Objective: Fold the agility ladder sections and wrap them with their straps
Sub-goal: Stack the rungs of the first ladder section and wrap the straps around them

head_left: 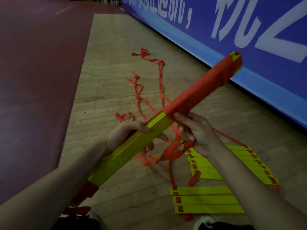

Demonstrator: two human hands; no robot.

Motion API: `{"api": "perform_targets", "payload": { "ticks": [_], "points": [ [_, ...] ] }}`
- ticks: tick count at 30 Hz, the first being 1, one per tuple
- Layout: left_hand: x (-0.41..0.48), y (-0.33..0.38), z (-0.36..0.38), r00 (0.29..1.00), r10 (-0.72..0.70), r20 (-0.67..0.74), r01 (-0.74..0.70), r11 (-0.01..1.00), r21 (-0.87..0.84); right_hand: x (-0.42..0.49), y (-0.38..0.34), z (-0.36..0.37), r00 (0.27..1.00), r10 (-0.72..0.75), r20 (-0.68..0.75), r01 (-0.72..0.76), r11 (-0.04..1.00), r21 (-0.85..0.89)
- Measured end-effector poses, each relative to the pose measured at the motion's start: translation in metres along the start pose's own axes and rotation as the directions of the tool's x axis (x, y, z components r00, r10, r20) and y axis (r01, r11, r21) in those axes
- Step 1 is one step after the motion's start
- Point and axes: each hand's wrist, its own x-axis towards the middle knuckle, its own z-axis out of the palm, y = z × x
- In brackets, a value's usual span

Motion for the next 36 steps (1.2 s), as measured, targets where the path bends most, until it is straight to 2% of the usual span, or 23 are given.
{"api": "perform_targets", "payload": {
  "ticks": [2, 4, 8, 9, 12, 13, 14, 17, 19, 22, 25, 27, 32, 36],
  "points": [
    [-0.003, 0.000, 0.006, 1.000, -0.015, -0.014, 0.016, 0.999, 0.035, 0.004, 0.005, -0.001, 0.998, 0.037, -0.049, -0.038, 0.999, -0.021],
    [0.003, 0.002, 0.011, 0.993, -0.005, -0.120, 0.031, 0.976, 0.214, 0.008, 0.011, -0.002, 0.993, 0.068, -0.094, -0.069, 0.998, -0.012],
    [0.013, -0.004, 0.017, 0.939, 0.147, -0.311, 0.075, 0.795, 0.601, 0.014, 0.017, -0.003, 0.982, 0.099, -0.159, -0.095, 0.995, 0.033],
    [0.016, -0.007, 0.018, 0.920, 0.199, -0.338, 0.094, 0.726, 0.681, 0.014, 0.018, -0.003, 0.979, 0.101, -0.175, -0.097, 0.995, 0.032],
    [0.022, -0.019, 0.018, 0.860, 0.384, -0.336, 0.216, 0.323, 0.922, 0.015, 0.019, -0.003, 0.973, 0.091, -0.212, -0.090, 0.996, 0.012],
    [0.023, -0.022, 0.018, 0.841, 0.441, -0.313, 0.222, 0.245, 0.944, 0.014, 0.017, -0.002, 0.971, 0.090, -0.220, -0.089, 0.996, 0.014],
    [0.023, -0.023, 0.017, 0.823, 0.492, -0.285, 0.200, 0.219, 0.955, 0.014, 0.016, -0.002, 0.970, 0.090, -0.225, -0.089, 0.996, 0.016],
    [0.020, -0.023, 0.014, 0.769, 0.575, -0.280, 0.123, 0.297, 0.947, 0.011, 0.008, -0.001, 0.975, 0.091, -0.204, -0.104, 0.993, -0.057],
    [0.019, -0.023, 0.012, 0.747, 0.592, -0.303, 0.087, 0.365, 0.927, 0.008, 0.003, -0.001, 0.983, 0.119, -0.140, -0.136, 0.983, -0.120],
    [0.018, -0.024, 0.007, 0.731, 0.599, -0.326, 0.030, 0.449, 0.893, 0.004, 0.001, -0.005, 0.978, 0.205, -0.043, -0.209, 0.960, -0.184],
    [0.014, -0.021, 0.006, 0.733, 0.593, -0.334, 0.020, 0.473, 0.881, 0.002, 0.002, -0.008, 0.970, 0.242, -0.010, -0.238, 0.944, -0.231],
    [0.012, -0.017, 0.010, 0.745, 0.571, -0.345, 0.024, 0.495, 0.869, 0.001, 0.002, -0.009, 0.979, 0.201, -0.026, -0.201, 0.941, -0.273],
    [0.007, -0.004, 0.011, 0.743, 0.554, -0.376, -0.012, 0.573, 0.820, -0.002, 0.000, -0.005, 0.999, -0.028, -0.023, 0.019, 0.946, -0.323],
    [-0.003, 0.012, 0.009, 0.761, 0.520, -0.388, -0.025, 0.621, 0.783, -0.004, -0.004, 0.002, 0.996, -0.093, -0.012, 0.083, 0.936, -0.343]
  ]
}}
